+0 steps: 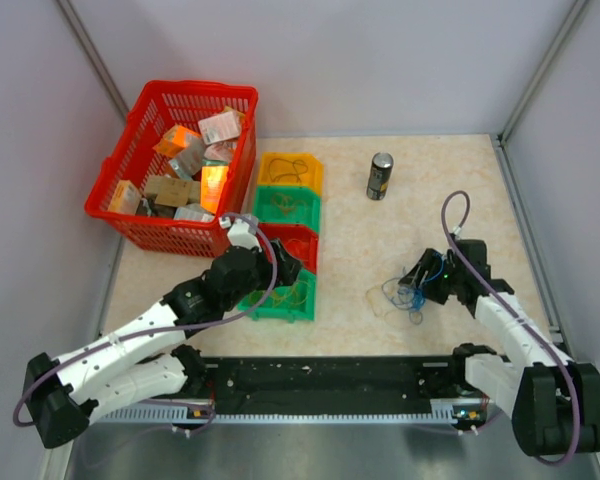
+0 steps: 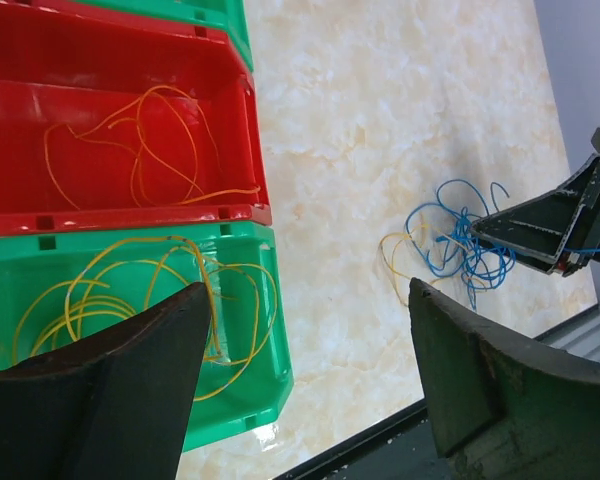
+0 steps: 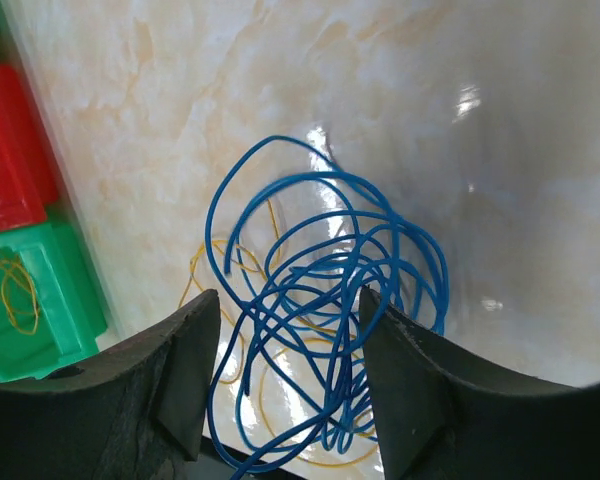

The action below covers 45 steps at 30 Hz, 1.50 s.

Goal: Untangle the cables

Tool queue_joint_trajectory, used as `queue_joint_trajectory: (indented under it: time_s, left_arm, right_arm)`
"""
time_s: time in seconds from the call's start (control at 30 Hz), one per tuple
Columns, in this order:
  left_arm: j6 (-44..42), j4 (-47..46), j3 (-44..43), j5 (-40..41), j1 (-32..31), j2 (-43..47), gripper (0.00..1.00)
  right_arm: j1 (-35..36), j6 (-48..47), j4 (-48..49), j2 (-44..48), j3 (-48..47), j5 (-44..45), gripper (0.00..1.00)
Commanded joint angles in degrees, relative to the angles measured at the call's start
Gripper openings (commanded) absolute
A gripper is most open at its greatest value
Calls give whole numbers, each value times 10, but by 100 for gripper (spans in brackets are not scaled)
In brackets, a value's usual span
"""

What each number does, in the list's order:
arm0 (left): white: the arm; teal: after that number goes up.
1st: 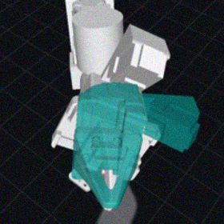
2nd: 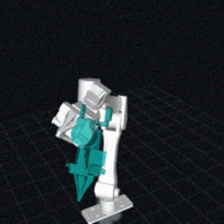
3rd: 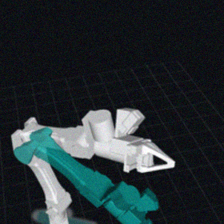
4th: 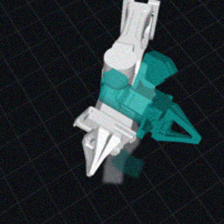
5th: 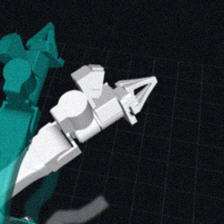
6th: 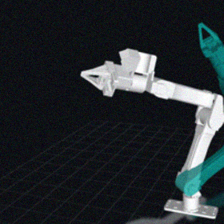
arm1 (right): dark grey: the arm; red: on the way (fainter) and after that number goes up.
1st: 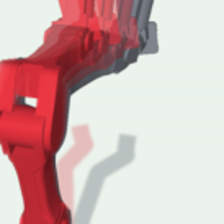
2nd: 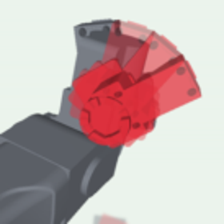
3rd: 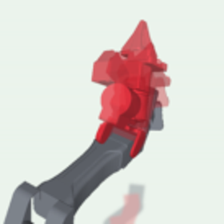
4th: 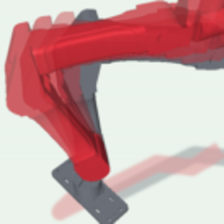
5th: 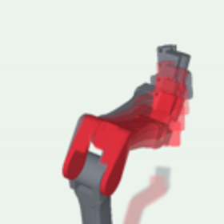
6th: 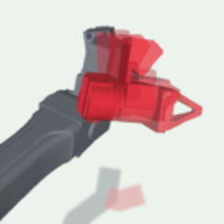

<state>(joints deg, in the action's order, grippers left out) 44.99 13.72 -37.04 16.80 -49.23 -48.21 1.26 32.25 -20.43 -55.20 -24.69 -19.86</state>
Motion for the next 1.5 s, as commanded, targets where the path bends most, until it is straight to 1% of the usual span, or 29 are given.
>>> queue_joint_trajectory:
  time_s: [0.0,0.1,0.17,0.2,0.27,0.33,0.37,0.43,0.57,0.7,0.83,0.93,1.07,1.2,1.33,1.37,1.47]
  left_arm:
    - [-5,-3,-27,-13,-2,-28,85]
    - [25,33,-15,27,-2,-25,89]
    - [56,75,-24,56,-2,-28,92]
    - [75,98,-31,74,-2,-35,96]
    - [121,177,-61,97,-1,-59,98]
    - [141,247,-107,96,3,-94,98]
    - [165,290,-132,94,3,-114,98]
    - [176,338,-171,80,2,-142,96]
    - [161,342,-176,42,3,-156,95]
    - [163,357,-176,46,3,-167,97]
    - [127,382,-175,84,3,-183,96]
    - [85,385,-187,85,3,-197,95]
    - [17,372,-193,55,3,-204,97]
    - [-70,316,-182,-8,4,-164,98]
    - [-111,346,-201,-23,15,-158,98]
    - [-115,360,-207,-18,19,-156,98]
    - [-102,411,-239,52,21,-139,98]
  right_arm:
    - [50,29,46,-9,14,-12,56]
    - [58,31,48,-5,17,-4,56]
    - [58,26,49,-7,16,0,56]
    - [58,24,47,-10,12,0,56]
    - [58,19,43,-17,3,3,56]
    - [58,16,41,-22,-3,3,56]
    - [58,13,41,-25,-5,4,56]
    - [57,14,42,-29,-9,5,56]
    - [58,11,43,-33,-9,7,56]
    - [58,11,43,-32,-5,7,56]
    - [57,6,42,-27,-2,11,56]
    - [58,7,40,-25,0,15,56]
    - [58,5,41,-29,-3,15,56]
    - [58,4,39,-28,-2,14,56]
    - [58,1,39,-29,-1,18,56]
    - [58,1,40,-29,-3,18,56]
    - [57,3,40,-30,-2,16,57]
